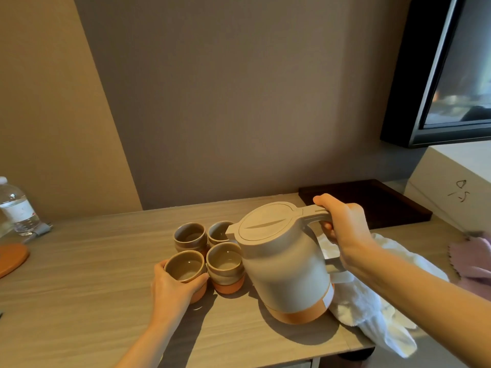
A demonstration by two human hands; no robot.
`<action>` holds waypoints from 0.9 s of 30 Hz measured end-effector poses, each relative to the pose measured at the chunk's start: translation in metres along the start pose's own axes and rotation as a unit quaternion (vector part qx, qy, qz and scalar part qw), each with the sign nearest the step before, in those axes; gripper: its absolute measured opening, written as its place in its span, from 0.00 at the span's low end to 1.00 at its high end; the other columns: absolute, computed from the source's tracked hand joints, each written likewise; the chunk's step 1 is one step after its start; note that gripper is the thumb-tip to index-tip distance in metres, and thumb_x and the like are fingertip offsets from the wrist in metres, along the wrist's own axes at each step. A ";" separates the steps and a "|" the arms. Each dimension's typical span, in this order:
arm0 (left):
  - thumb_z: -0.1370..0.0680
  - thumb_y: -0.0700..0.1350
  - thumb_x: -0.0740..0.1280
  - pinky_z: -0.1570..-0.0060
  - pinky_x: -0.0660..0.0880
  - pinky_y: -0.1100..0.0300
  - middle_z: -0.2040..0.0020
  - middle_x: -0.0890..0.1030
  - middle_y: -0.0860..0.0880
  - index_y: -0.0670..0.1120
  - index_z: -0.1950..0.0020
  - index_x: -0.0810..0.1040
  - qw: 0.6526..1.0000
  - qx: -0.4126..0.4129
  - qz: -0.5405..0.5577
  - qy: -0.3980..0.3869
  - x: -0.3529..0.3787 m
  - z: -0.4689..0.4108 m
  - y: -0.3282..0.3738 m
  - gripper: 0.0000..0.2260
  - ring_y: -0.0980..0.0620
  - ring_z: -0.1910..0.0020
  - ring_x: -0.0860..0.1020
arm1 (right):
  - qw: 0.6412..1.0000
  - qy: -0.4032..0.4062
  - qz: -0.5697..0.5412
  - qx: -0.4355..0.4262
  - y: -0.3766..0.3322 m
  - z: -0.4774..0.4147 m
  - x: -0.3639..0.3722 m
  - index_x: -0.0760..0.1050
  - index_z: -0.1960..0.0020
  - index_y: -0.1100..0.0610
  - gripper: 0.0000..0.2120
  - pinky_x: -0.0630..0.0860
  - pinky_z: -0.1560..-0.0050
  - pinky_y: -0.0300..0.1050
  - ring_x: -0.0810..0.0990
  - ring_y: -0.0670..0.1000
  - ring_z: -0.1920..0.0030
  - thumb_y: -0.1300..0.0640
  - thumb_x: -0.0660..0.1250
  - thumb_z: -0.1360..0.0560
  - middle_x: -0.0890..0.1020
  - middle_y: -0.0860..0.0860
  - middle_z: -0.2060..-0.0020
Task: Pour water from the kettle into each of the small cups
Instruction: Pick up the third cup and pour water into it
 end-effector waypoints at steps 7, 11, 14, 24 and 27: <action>0.42 0.52 0.84 0.35 0.71 0.46 0.29 0.70 0.44 0.47 0.24 0.58 0.998 0.022 -0.052 -0.034 -0.007 0.002 0.009 0.54 0.42 0.31 0.69 | 1.000 0.006 -0.002 0.011 -0.001 0.001 -0.002 0.78 0.54 0.66 0.17 0.70 0.63 0.43 0.70 0.51 0.65 0.50 0.68 0.28 0.74 0.58 0.65; 0.40 0.59 0.81 0.32 0.67 0.44 0.24 0.63 0.47 0.49 0.21 0.54 0.988 0.096 -0.120 -0.028 -0.022 0.002 0.032 0.54 0.44 0.26 0.61 | 1.000 0.008 -0.009 0.012 -0.005 0.002 -0.006 0.78 0.58 0.64 0.15 0.69 0.63 0.43 0.69 0.50 0.67 0.51 0.68 0.27 0.73 0.55 0.69; 0.34 0.61 0.77 0.32 0.66 0.47 0.26 0.65 0.48 0.48 0.24 0.60 0.973 0.168 -0.158 -0.013 -0.021 -0.005 0.057 0.45 0.47 0.26 0.60 | 1.000 0.004 -0.014 0.015 -0.009 0.002 -0.006 0.78 0.58 0.62 0.13 0.69 0.64 0.42 0.69 0.49 0.67 0.51 0.67 0.27 0.73 0.54 0.69; 0.32 0.64 0.74 0.37 0.71 0.48 0.32 0.72 0.48 0.49 0.27 0.64 0.957 0.124 -0.230 -0.126 0.042 -0.042 0.090 0.40 0.47 0.28 0.62 | 0.999 0.017 -0.031 0.014 -0.012 -0.011 -0.009 0.79 0.55 0.64 0.15 0.68 0.66 0.41 0.69 0.48 0.68 0.51 0.68 0.27 0.74 0.54 0.69; 0.33 0.66 0.73 0.39 0.71 0.49 0.31 0.72 0.47 0.48 0.28 0.64 0.945 0.102 -0.275 -0.146 0.055 -0.048 0.092 0.40 0.45 0.28 0.63 | 0.999 0.011 -0.034 0.016 -0.010 -0.017 -0.006 0.79 0.56 0.63 0.14 0.68 0.66 0.41 0.70 0.48 0.68 0.51 0.67 0.27 0.74 0.54 0.69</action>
Point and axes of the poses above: each hand's wrist, its own z-axis away from the middle knuckle, its own x-axis out of the palm, y = z × x, the point moved 3 cm from there along -z, towards the middle knuckle
